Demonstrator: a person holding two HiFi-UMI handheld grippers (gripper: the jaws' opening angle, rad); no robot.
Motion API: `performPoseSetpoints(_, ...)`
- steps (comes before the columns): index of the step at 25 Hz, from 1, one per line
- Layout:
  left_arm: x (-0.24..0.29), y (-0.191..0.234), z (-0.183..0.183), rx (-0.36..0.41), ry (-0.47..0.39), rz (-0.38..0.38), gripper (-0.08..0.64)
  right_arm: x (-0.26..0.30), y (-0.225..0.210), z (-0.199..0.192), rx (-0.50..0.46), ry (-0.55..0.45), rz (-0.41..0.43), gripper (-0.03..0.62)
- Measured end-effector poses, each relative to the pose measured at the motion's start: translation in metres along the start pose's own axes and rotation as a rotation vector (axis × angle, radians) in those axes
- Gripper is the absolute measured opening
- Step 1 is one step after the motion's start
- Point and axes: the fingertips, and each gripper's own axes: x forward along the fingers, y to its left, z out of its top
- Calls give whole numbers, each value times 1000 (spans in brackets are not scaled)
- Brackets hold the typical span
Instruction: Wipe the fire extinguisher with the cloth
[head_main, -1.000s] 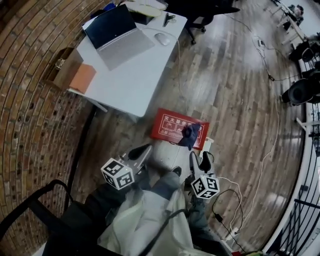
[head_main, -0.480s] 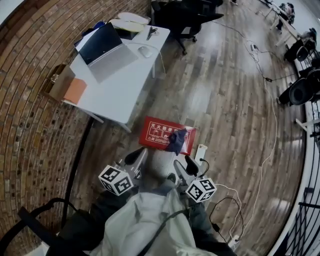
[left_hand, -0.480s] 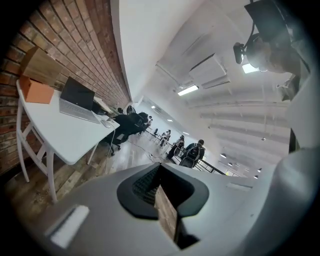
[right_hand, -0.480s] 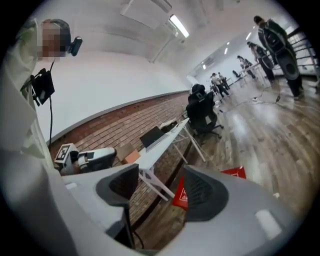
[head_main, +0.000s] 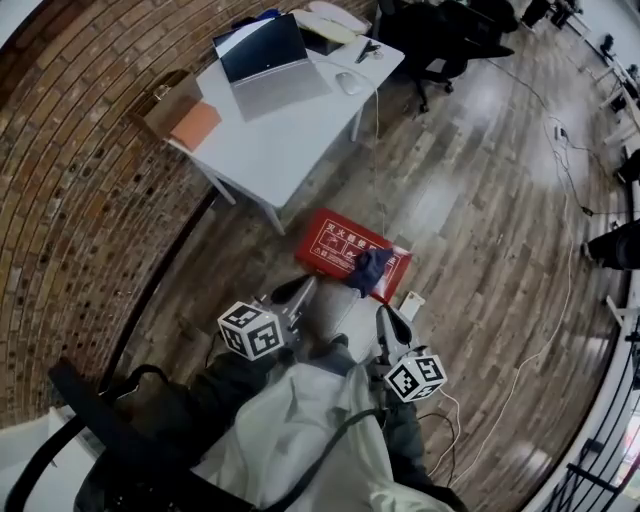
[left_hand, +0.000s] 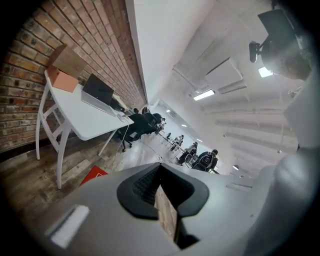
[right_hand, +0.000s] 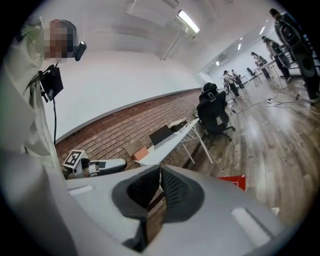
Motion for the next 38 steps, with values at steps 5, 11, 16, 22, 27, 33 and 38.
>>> performPoseSetpoints(5, -1, -12, -3, -2, -26, -13, -3, -4, 7, -4, -25, 48, 49, 2)
performPoseSetpoints(11, -3, -16, -6, 0, -31, -29, -3, -5, 23, -3, -26, 32, 145, 3)
performPoseSetpoints(16, -4, -16, -3, 1, -27, -42, -3, -1, 27, -7, -25, 52, 149, 3)
performPoseSetpoints(22, -10, -10, -2, 5, -10, -54, -3, 2, 24, -13, 37, 43, 94, 3)
performPoseSetpoints(27, -21, 0, -3, 2, 19, -61, -3, 6, 30, -27, 57, 56, 52, 3)
performPoseSetpoints(33, -32, 12, -12, -14, 70, -86, -3, 4, 40, -49, 100, 61, -1, 2)
performPoseSetpoints(38, -39, 18, -17, -23, 112, -117, -3, -4, 51, -57, 106, 46, -66, 2)
